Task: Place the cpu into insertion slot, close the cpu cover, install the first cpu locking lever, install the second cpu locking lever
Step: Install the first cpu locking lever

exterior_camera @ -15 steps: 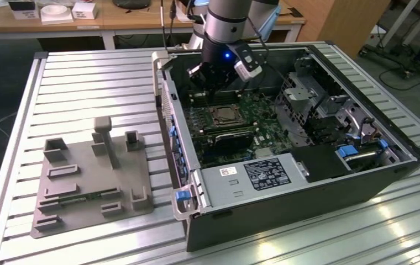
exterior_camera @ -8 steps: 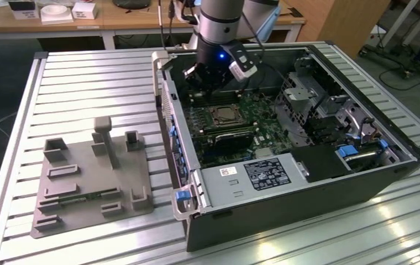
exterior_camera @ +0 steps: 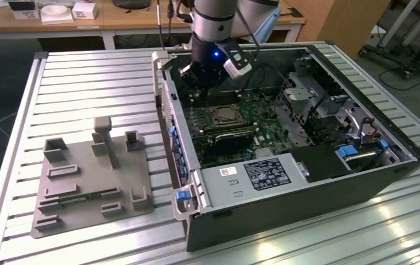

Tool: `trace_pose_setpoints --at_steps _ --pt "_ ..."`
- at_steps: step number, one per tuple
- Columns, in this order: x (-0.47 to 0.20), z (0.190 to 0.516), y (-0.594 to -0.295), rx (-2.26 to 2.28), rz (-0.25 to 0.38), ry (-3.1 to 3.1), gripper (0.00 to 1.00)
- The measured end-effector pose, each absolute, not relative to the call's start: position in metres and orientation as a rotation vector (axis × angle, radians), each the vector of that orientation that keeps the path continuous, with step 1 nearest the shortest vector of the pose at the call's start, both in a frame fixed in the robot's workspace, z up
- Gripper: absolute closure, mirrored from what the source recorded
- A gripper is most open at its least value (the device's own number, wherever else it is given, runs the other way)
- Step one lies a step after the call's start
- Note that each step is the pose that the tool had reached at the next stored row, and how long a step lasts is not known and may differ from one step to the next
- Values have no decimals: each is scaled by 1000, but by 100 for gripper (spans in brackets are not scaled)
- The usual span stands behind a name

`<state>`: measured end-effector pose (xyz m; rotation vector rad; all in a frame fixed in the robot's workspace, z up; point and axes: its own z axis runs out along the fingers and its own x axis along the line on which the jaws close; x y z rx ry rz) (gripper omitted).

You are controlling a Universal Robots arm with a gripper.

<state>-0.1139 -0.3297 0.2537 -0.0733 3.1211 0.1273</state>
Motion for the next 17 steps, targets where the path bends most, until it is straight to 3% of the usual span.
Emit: trace_pose_setpoints --at_steps 17 --pt "-121 251 -314 -81 127 3120 89"
